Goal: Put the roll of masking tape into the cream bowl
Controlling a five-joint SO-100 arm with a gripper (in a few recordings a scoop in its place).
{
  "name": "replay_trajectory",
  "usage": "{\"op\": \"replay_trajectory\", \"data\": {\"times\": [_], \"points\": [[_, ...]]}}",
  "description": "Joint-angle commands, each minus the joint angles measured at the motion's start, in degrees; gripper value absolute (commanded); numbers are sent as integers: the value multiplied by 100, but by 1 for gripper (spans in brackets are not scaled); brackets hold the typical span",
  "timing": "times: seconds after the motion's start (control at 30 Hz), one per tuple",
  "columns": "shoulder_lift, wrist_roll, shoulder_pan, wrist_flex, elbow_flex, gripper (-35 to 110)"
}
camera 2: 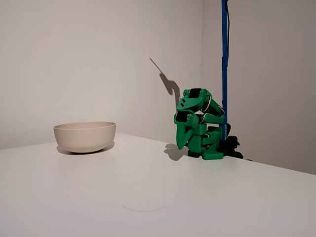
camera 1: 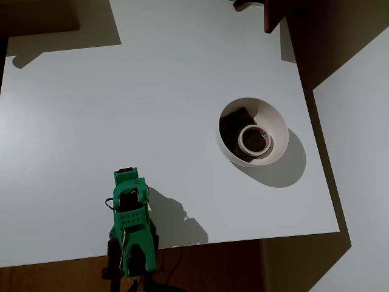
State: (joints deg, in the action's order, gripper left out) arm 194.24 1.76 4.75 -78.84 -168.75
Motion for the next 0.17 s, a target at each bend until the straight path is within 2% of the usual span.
{"op": "replay_trajectory", "data": {"times": [0.0, 0.13], "points": [[-9, 35, 62, -62, 176, -8], [-9, 35, 62, -62, 176, -8]]}}
